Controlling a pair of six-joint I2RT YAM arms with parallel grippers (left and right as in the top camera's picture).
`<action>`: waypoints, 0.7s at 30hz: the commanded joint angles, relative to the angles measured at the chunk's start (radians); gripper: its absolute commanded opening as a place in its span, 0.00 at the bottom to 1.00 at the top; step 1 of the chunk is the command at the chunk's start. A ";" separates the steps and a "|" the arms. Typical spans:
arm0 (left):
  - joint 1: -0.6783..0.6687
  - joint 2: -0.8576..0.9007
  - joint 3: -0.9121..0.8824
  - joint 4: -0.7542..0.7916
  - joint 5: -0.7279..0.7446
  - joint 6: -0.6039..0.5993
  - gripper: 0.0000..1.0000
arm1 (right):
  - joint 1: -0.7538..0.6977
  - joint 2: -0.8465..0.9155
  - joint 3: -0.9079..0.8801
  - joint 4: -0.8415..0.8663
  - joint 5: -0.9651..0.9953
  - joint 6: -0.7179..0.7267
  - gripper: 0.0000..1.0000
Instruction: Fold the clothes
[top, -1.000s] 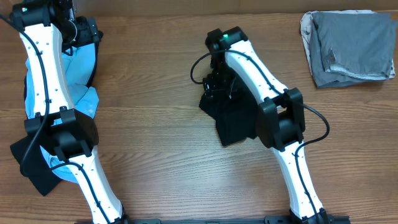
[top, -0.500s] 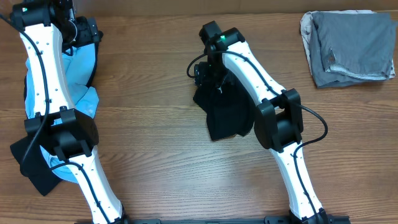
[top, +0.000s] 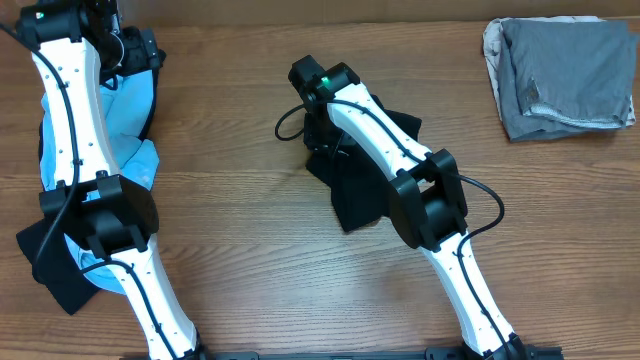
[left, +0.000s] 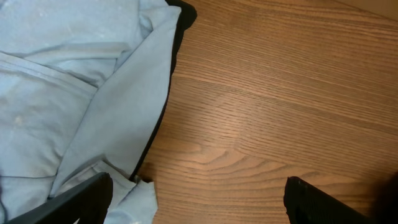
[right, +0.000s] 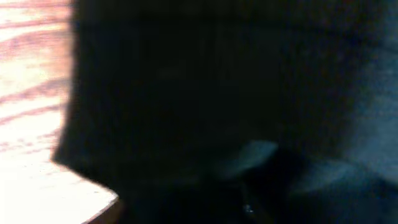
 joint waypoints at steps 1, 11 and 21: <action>0.004 0.011 0.007 -0.004 -0.006 0.001 0.90 | -0.003 0.029 0.008 -0.024 0.014 0.033 0.32; 0.004 0.011 0.007 -0.007 -0.006 0.001 0.90 | -0.059 0.007 0.034 -0.131 -0.011 -0.048 0.04; 0.004 0.011 0.007 -0.005 -0.006 0.001 0.90 | -0.204 -0.184 0.266 -0.344 -0.010 -0.186 0.04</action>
